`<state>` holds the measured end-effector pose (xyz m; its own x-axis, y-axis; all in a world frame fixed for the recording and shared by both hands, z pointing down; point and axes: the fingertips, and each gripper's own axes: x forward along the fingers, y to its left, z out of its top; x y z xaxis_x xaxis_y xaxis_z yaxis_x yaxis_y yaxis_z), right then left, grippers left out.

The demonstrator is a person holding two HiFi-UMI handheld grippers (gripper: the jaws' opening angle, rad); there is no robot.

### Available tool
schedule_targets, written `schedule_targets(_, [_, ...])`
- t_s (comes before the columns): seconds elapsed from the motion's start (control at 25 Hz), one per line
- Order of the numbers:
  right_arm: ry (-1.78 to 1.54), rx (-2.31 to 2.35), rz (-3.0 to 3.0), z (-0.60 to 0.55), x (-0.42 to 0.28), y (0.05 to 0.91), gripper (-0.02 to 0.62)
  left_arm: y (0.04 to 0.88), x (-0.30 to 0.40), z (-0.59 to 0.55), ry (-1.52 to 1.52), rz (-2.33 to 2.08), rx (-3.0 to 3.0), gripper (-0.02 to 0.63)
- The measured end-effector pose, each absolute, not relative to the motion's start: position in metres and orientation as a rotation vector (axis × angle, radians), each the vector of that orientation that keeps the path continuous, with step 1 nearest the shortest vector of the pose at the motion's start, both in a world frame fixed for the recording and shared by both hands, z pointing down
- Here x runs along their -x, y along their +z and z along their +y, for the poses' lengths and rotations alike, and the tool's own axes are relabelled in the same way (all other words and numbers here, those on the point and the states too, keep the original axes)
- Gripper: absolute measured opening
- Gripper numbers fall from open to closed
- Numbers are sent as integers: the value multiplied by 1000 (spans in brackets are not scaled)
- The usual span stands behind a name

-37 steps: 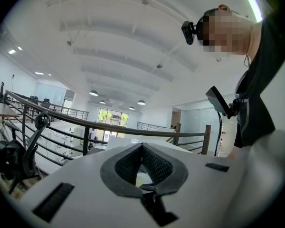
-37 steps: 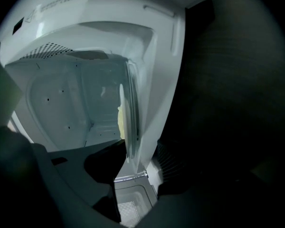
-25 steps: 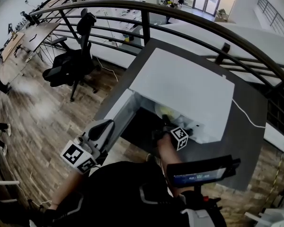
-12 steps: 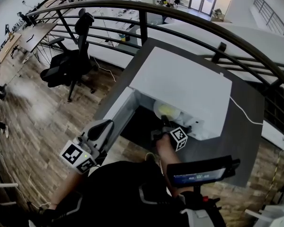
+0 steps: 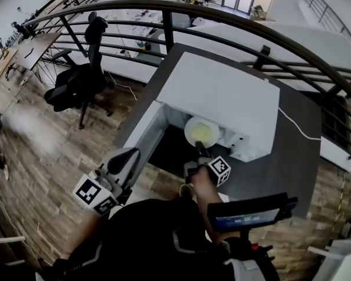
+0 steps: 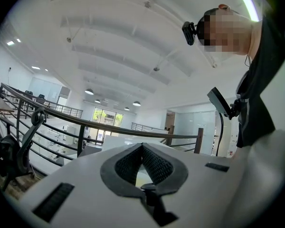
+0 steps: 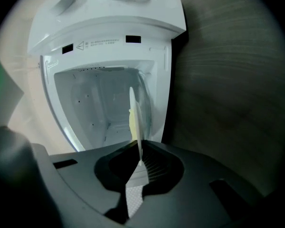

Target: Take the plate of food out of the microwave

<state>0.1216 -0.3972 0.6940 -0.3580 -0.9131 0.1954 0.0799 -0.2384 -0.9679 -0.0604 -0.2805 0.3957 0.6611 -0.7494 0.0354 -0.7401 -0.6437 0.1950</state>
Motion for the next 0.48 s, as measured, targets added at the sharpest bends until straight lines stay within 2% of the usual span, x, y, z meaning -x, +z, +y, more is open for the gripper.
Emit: schedule_targets(0.48, [-1662, 1033, 1284, -338, -106, 644, 17, 397, 60, -245, -118, -1061, -2732, 5])
